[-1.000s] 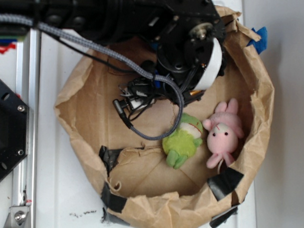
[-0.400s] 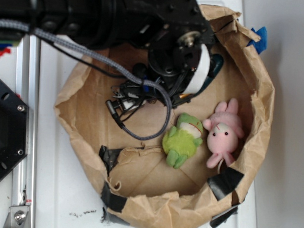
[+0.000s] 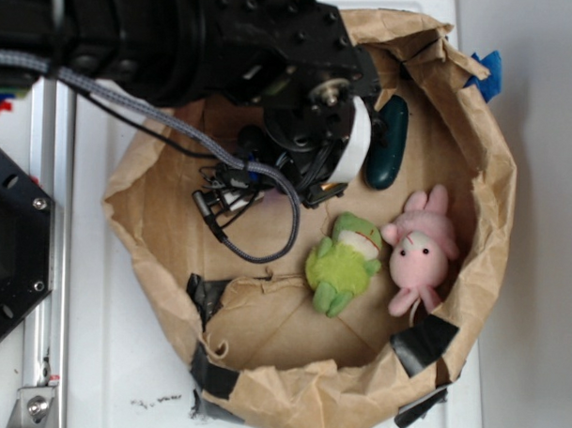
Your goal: Grab the rock.
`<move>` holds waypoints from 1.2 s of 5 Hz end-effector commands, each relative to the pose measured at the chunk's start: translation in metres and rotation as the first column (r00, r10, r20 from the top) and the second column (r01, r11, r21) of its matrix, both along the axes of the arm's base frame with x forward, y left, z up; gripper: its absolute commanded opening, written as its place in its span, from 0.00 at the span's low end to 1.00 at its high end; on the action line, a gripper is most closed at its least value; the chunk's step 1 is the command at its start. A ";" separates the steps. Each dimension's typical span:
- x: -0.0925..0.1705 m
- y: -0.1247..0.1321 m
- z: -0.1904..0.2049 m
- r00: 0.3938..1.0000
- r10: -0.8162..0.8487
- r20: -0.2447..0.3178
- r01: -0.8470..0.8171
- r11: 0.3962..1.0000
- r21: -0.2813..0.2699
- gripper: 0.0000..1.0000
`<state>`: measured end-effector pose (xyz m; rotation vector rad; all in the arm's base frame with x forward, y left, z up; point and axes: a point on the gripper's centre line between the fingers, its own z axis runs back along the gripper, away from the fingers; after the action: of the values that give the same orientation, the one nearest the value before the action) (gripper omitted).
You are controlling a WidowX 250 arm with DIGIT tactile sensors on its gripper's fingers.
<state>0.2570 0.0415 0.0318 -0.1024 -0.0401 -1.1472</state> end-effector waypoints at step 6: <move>0.016 -0.001 -0.007 1.000 0.006 0.017 -0.006 0.999 0.038 0.92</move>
<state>0.2725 0.0441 0.0218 -0.0711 -0.0254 -1.1180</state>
